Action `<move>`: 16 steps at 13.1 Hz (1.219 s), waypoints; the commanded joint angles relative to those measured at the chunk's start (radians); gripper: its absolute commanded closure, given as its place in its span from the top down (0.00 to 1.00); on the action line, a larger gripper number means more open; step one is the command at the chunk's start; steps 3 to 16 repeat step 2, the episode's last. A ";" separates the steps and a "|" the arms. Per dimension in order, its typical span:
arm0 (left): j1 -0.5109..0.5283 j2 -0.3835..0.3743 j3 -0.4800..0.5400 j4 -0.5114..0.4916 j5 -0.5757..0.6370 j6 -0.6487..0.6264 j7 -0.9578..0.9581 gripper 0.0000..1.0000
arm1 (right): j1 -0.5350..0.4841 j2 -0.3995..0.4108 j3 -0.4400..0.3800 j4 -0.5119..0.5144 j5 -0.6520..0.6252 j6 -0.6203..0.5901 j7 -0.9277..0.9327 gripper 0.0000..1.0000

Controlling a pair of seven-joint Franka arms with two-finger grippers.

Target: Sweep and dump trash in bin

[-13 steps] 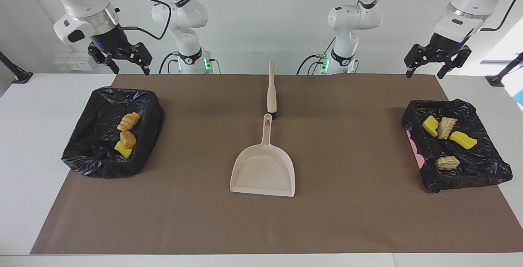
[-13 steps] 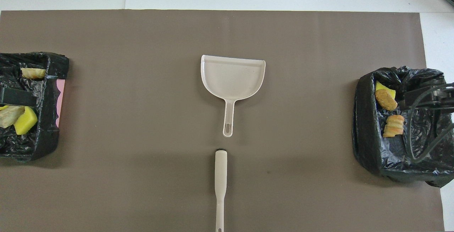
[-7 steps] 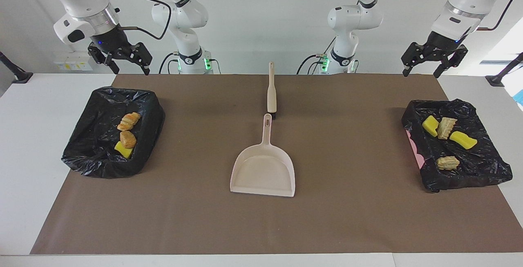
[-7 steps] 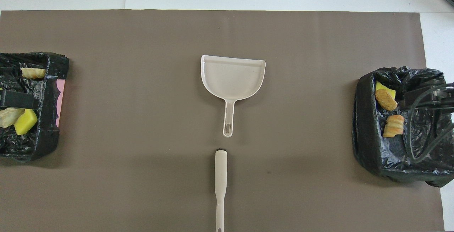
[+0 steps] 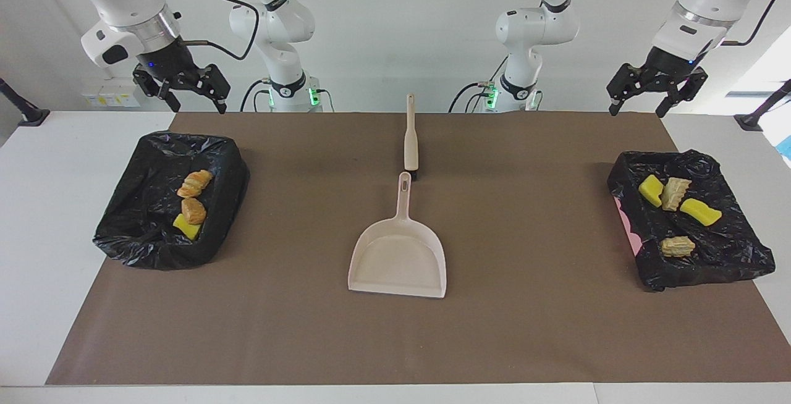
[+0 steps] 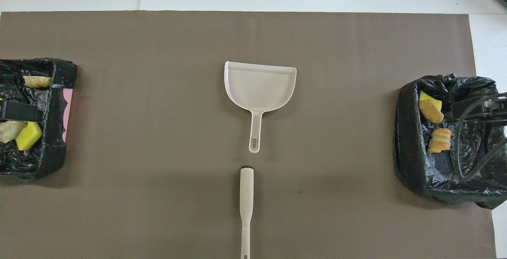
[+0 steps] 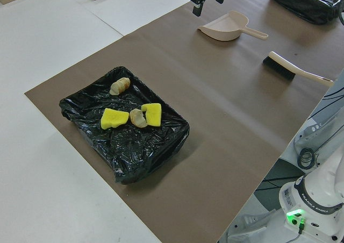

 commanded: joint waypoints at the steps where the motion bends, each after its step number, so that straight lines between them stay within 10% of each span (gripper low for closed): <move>1: 0.009 -0.020 -0.005 -0.018 -0.009 -0.002 0.010 1.00 | -0.004 -0.011 0.004 -0.005 0.020 -0.015 0.008 1.00; 16: 0.009 -0.022 -0.005 -0.020 -0.009 -0.003 0.010 1.00 | -0.004 -0.010 0.004 -0.005 0.020 -0.015 0.008 1.00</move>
